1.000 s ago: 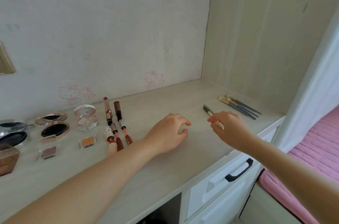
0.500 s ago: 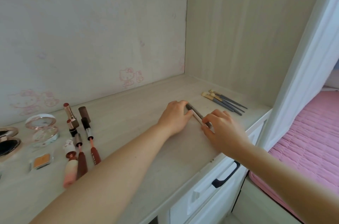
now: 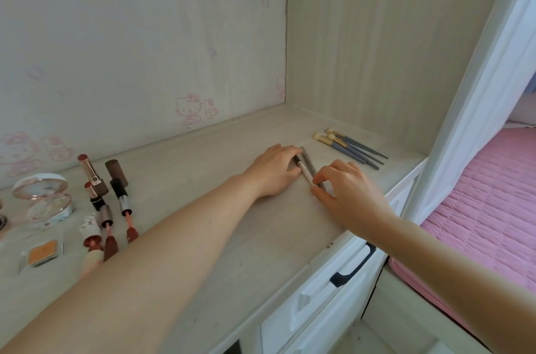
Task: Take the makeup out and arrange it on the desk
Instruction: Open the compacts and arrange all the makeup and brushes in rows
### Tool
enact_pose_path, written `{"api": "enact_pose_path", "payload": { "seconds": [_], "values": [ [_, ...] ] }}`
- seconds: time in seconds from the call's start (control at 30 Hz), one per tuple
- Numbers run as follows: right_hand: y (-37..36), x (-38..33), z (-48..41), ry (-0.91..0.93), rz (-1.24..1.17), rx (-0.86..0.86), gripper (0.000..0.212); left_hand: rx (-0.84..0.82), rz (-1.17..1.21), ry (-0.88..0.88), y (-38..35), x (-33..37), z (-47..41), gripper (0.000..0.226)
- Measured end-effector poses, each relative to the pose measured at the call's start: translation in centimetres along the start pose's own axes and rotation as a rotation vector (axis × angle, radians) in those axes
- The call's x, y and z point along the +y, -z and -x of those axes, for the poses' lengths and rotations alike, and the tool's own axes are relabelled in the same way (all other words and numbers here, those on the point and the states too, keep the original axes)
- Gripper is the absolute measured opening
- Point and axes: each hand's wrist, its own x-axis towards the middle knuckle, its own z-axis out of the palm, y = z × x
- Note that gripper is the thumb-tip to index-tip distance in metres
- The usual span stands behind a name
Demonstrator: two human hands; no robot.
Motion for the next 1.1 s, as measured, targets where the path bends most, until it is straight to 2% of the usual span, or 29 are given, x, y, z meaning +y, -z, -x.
{"api": "enact_pose_path", "payload": {
  "seconds": [0.1,0.3,0.57,0.87,0.97,1.1],
  "values": [
    [0.1,0.0,-0.1,-0.022,0.003,0.005,0.026,-0.023,-0.023,-0.029,-0.1,-0.3,-0.2,0.041],
    [0.1,0.0,-0.4,-0.069,0.021,-0.008,0.021,0.079,-0.026,-0.074,0.6,-2.1,0.5,0.018],
    [0.6,-0.9,-0.6,-0.061,0.025,0.021,0.016,0.109,0.001,-0.084,3.0,-2.8,3.8,0.013],
    [2.4,-3.9,0.1,0.026,-0.079,0.090,0.015,0.176,0.181,-0.028,7.6,-2.7,9.4,0.009],
    [2.7,-5.9,0.7,0.091,-0.117,0.064,0.011,0.217,0.221,0.000,9.1,-3.2,11.9,0.009],
    [2.7,-8.6,1.5,0.135,-0.193,0.013,0.012,0.311,0.399,0.083,10.9,-3.5,15.5,0.012]
  ]
}}
